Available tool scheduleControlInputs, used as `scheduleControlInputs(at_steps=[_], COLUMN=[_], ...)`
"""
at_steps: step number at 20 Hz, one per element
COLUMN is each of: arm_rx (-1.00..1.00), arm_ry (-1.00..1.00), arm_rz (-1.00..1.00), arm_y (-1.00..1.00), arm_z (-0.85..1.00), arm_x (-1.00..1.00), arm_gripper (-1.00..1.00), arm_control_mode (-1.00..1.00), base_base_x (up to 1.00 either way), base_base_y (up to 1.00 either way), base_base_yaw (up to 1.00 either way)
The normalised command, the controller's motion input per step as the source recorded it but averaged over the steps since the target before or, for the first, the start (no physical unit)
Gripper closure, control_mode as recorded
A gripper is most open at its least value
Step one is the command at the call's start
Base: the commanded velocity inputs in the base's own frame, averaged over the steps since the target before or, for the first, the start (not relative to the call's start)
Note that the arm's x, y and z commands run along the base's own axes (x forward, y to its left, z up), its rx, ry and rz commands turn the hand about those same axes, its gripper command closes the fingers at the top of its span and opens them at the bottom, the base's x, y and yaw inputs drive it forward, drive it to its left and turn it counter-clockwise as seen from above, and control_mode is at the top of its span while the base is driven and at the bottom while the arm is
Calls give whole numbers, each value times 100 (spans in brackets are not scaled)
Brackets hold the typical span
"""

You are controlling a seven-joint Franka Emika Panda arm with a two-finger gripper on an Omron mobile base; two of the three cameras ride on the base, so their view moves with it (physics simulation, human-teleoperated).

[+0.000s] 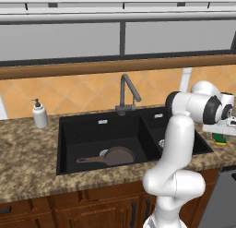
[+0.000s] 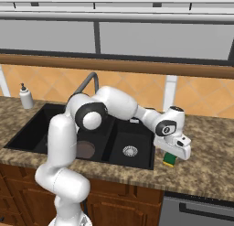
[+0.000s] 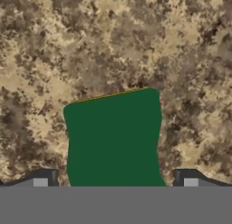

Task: Pick the pan and sponge and place them into the sink. Then turn on the water.

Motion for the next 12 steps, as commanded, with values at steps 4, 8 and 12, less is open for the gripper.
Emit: scheduleControlInputs(at_steps=[4,8,12], arm_rx=[0,0,0], arm_ry=[1,2,0], arm_rz=[4,1,0], arm_y=[23,0,0], arm_z=[-19,-42,-29], arm_x=[0,0,0], arm_gripper=[-100,-100,100], arm_control_mode=[-100,-100,-100], base_base_x=[0,0,0], base_base_y=[0,0,0], base_base_yaw=[0,0,0])
